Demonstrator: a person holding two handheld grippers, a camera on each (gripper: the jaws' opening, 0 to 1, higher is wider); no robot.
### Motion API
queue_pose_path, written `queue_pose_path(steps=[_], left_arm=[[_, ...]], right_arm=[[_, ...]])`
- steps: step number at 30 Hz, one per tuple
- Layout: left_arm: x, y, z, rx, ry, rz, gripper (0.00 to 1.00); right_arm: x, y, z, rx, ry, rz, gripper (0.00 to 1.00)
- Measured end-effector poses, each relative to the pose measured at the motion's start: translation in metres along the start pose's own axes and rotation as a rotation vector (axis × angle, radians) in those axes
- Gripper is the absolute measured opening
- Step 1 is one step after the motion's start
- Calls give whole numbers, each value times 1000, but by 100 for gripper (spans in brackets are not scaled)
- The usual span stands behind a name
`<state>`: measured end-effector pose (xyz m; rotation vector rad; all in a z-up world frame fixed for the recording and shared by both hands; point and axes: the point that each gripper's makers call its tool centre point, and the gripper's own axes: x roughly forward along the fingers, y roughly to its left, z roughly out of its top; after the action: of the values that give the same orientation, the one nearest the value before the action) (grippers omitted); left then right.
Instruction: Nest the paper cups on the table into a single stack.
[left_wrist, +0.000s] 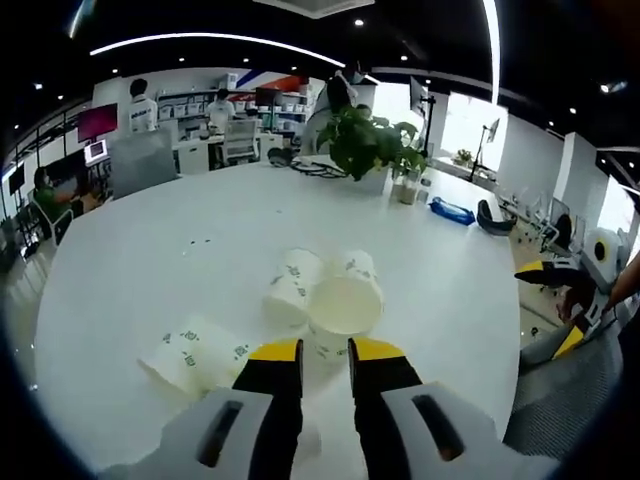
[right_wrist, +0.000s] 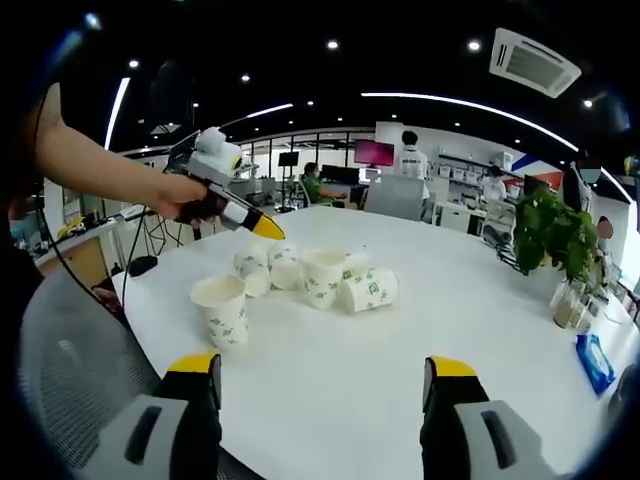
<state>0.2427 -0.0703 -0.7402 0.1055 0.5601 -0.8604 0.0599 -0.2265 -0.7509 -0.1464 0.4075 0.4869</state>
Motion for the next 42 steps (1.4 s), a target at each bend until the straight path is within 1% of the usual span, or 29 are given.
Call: queue_pose_path(steps=[4, 7, 11, 18, 21, 24, 28, 33, 34, 39, 42], left_arm=[[5, 4, -4, -14, 14, 5, 16], [7, 6, -3, -19, 19, 6, 16], [13, 9, 0, -29, 13, 3, 16], [21, 10, 8, -24, 5, -5, 16], [22, 8, 10, -19, 5, -9, 17], [28, 12, 13, -17, 8, -11, 17], [30, 7, 12, -16, 17, -10, 17], [36, 10, 13, -18, 23, -13, 17], [35, 7, 13, -19, 24, -15, 17], [40, 8, 13, -14, 31, -20, 16], [42, 8, 10, -12, 44, -24, 15]], right_arm=[[0, 0, 0, 4, -2, 1, 83], [0, 0, 0, 7, -3, 0, 83], [0, 0, 1, 11, -3, -3, 83], [0, -1, 0, 15, -2, -4, 84], [0, -1, 0, 15, 0, -2, 84], [0, -1, 0, 17, 0, -2, 84], [0, -1, 0, 18, 2, -4, 84], [0, -2, -1, 20, 5, -5, 83], [0, -2, -2, 21, 6, -6, 83], [0, -2, -2, 22, 8, -4, 83], [1, -1, -3, 22, 11, -3, 83]])
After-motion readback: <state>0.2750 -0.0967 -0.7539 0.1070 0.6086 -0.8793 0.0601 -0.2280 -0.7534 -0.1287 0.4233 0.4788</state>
